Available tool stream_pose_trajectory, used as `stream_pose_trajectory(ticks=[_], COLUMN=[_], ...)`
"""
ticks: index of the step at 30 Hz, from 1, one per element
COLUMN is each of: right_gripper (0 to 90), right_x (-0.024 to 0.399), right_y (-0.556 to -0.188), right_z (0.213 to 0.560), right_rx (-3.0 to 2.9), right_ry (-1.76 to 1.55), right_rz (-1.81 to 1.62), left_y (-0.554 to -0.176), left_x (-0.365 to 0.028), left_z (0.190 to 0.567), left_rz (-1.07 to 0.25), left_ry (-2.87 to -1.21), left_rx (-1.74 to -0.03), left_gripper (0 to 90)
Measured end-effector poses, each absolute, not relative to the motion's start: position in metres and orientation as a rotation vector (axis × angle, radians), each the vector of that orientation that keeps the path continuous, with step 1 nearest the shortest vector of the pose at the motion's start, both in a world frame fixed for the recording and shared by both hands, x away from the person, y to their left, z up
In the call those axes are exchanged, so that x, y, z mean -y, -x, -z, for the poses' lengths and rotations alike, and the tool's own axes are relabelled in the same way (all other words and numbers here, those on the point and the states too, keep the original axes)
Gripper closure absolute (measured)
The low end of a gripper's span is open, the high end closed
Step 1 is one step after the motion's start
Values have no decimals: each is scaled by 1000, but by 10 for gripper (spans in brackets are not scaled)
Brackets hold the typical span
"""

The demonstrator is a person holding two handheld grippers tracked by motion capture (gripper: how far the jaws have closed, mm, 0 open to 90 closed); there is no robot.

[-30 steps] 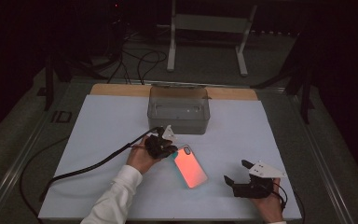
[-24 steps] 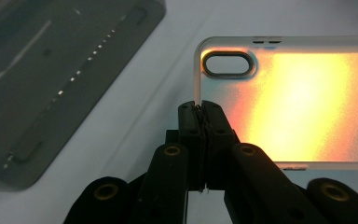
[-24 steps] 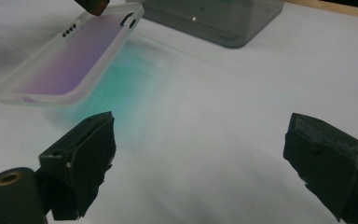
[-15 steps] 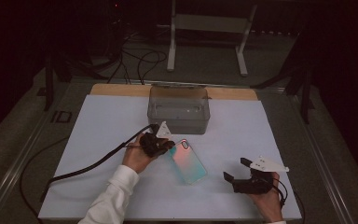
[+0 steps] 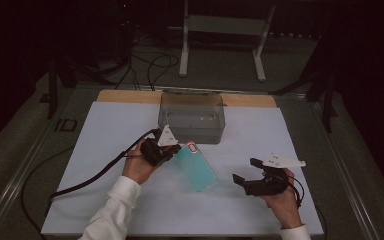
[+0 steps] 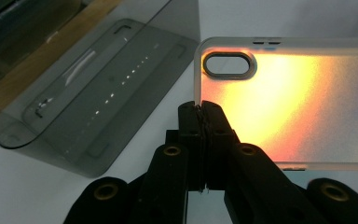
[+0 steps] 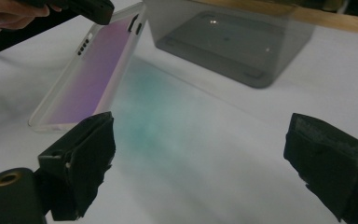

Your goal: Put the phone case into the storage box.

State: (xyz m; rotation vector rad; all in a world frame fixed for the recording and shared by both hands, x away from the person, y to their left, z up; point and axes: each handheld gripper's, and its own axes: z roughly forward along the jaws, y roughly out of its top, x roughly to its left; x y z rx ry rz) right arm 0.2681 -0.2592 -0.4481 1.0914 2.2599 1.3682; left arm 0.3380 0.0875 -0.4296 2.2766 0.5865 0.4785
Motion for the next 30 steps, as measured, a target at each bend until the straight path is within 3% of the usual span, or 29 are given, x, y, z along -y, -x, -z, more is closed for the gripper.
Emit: stream_pose_trajectory(ticks=[30], right_gripper=[89], right_x=[174], right_y=[-309], right_z=[408], right_rx=[-2480], right_ry=[-916], right_rz=[-1435], left_y=[-317], left_x=[-115], left_z=[402], left_rz=[-684], left_ry=[-2214], left_rx=[-546], left_gripper=[888])
